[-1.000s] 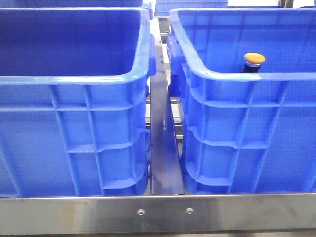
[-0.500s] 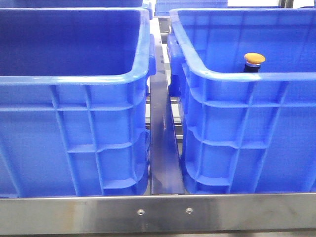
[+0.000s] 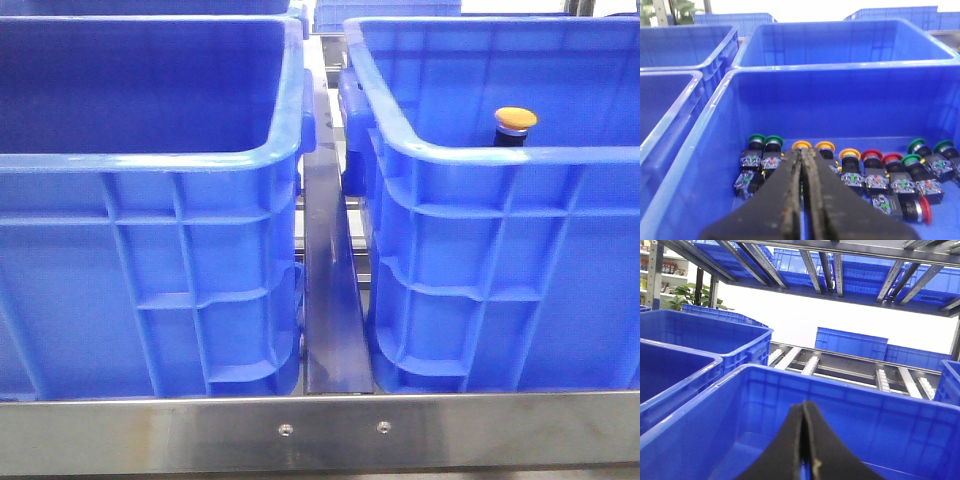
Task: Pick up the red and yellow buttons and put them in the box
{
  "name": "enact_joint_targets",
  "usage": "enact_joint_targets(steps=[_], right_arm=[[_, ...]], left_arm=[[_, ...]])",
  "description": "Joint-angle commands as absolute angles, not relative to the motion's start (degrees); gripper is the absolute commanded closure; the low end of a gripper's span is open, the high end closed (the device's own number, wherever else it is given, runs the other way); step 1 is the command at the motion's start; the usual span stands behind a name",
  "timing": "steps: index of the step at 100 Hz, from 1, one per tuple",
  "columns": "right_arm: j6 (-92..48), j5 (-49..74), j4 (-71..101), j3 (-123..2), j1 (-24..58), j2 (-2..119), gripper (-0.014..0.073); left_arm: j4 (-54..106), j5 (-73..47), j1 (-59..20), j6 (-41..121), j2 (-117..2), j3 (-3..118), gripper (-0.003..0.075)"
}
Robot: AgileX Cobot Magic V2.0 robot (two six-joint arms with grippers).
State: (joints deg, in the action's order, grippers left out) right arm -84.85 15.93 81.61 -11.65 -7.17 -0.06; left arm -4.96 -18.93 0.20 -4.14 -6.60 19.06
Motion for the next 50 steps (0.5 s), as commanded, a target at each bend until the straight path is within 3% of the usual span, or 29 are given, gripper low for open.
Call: enact_joint_targets(steps=[1, 50], right_arm=[[-85.4, 14.5, 83.2, -13.0, -6.9, 0.6, 0.0696], [-85.4, 14.5, 83.2, -13.0, -6.9, 0.6, 0.0696]], left_arm=[[-4.9, -9.6, 0.3, -4.8, -6.7, 18.0, 0.0741], [-1.4, 2.9, 0.7, -4.8, 2.1, -1.0, 0.0741]])
